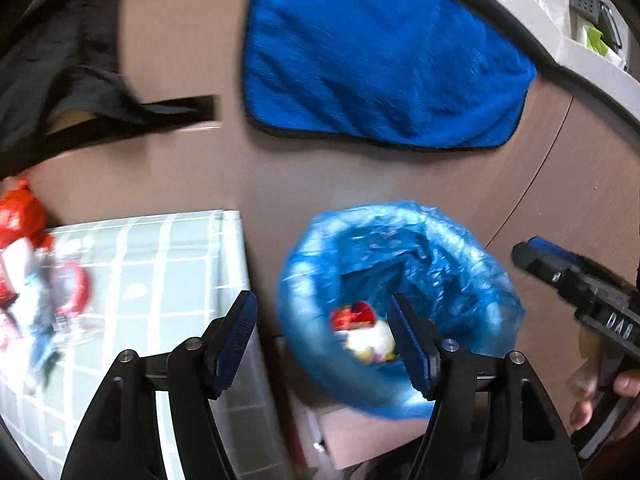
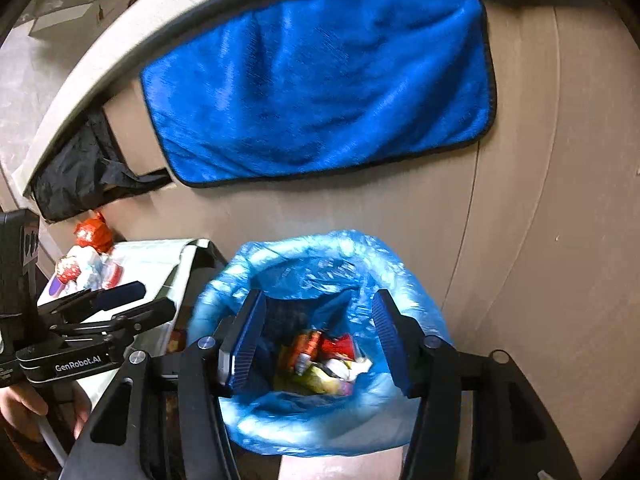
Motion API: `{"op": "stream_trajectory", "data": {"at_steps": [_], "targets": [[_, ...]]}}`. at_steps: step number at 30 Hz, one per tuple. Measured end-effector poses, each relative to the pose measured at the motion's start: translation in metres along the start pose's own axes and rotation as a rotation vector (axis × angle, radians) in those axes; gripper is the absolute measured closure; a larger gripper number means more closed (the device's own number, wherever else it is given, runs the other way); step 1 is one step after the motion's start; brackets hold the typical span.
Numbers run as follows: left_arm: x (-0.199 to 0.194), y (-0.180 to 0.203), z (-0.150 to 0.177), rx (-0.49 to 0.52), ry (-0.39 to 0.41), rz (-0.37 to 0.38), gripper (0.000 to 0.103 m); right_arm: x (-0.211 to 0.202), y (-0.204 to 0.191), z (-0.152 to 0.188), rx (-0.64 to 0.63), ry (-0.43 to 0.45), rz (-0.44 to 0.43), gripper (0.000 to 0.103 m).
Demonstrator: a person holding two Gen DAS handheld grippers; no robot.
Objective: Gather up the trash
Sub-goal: 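Reach the right tool to the red plastic bag and grasp it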
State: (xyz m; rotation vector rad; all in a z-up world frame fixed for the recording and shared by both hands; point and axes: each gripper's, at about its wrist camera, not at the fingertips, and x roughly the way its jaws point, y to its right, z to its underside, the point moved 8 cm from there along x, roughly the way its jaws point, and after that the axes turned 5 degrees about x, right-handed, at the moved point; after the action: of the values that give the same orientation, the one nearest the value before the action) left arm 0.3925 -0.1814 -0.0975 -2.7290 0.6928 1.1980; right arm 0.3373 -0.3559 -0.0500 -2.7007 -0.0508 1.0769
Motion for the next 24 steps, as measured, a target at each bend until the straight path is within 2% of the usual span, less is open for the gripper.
{"op": "stream_trajectory", "data": {"at_steps": [3, 6, 10, 14, 18, 19, 22, 24], "targets": [[-0.028, -0.029, 0.010, -0.015, 0.031, -0.022, 0.035, -0.004, -0.024, 0.000, 0.001, -0.009, -0.032, 0.050], [-0.057, -0.070, 0.022, -0.057, 0.064, -0.065, 0.035, -0.005, -0.062, 0.002, -0.057, -0.021, -0.048, 0.050], [-0.094, -0.139, 0.045, -0.151, 0.099, -0.132, 0.032, 0.001, -0.114, 0.003, -0.112, -0.049, -0.046, 0.050], [-0.128, -0.205, 0.066, -0.207, 0.137, -0.241, 0.031, 0.019, -0.173, 0.008, -0.212, -0.057, -0.003, 0.050], [-0.153, -0.261, 0.087, -0.276, 0.149, -0.311, 0.031, 0.053, -0.245, 0.027, -0.413, -0.107, 0.068, 0.047], [-0.158, -0.272, 0.092, -0.290, 0.151, -0.326, 0.031, 0.060, -0.261, 0.033, -0.446, -0.115, 0.059, 0.047], [-0.170, -0.298, 0.105, -0.308, 0.149, -0.344, 0.031, 0.083, -0.313, 0.051, -0.474, -0.193, -0.103, 0.050], [-0.175, -0.309, 0.112, -0.302, 0.147, -0.356, 0.031, 0.096, -0.339, 0.053, -0.479, -0.214, -0.167, 0.050]]}}
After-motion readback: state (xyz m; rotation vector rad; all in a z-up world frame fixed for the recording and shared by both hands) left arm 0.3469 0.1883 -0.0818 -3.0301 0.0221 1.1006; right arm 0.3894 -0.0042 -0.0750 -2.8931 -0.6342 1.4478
